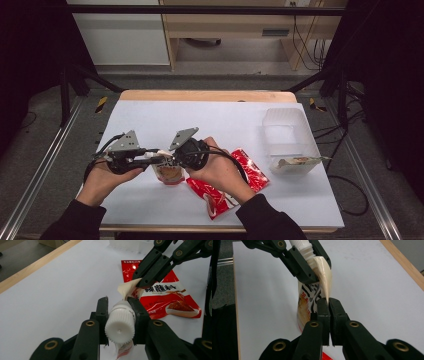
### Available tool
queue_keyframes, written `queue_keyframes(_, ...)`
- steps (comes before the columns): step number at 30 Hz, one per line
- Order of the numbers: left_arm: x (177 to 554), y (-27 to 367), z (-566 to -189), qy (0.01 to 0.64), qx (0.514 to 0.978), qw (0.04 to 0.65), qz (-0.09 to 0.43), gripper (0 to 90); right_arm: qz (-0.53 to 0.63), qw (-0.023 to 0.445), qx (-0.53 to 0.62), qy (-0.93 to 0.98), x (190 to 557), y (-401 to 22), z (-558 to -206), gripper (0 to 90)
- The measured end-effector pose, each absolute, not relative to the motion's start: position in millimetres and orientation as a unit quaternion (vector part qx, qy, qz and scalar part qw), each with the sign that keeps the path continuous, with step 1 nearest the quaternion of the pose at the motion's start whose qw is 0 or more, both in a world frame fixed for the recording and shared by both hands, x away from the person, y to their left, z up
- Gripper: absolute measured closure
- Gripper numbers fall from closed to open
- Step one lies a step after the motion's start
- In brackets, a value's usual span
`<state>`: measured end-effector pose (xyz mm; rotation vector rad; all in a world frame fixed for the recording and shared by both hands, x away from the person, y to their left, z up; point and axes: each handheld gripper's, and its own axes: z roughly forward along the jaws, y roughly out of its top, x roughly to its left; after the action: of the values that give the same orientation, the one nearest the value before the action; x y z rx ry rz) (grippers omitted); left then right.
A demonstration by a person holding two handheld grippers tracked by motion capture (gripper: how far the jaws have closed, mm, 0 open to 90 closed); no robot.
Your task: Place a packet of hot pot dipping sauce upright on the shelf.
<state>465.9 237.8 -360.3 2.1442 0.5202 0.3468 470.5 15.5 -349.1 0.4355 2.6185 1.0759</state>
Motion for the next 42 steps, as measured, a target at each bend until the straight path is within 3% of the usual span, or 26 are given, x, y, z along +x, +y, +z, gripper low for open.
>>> queue_keyframes(4,465.3,231.8,-353.5,0.198,0.871,0.426,0.147,72.3,0.367,0.137,0.151,0.908,471.4,11.2,-346.7,82.5)
queue_keyframes(14,464.9,229.9,-347.5,0.18,0.877,0.419,0.15,72.4,0.326,0.158,0.129,0.923,473.4,9.4,-341.7,47.3)
queue_keyframes(22,463.9,227.2,-342.3,0.167,0.88,0.419,0.147,72.3,0.304,0.137,0.117,0.935,479.7,13.8,-339.6,38.2)
queue_keyframes(26,462.5,224.9,-341.4,0.16,0.882,0.419,0.144,72.4,0.292,0.127,0.116,0.941,482.0,17.7,-339.4,41.0)
queue_keyframes(29,462.0,224.1,-341.7,0.158,0.882,0.42,0.14,72.3,0.288,0.114,0.111,0.944,481.9,20.3,-339.3,48.9)
queue_keyframes(35,460.9,220.6,-343.9,0.155,0.883,0.421,0.137,72.3,0.27,0.1,0.112,0.951,481.9,22.9,-341.7,73.6)
queue_keyframes(42,462.4,222.9,-347.1,0.164,0.877,0.429,0.137,72.2,0.271,0.099,0.12,0.95,484.4,23.7,-342.2,86.4)
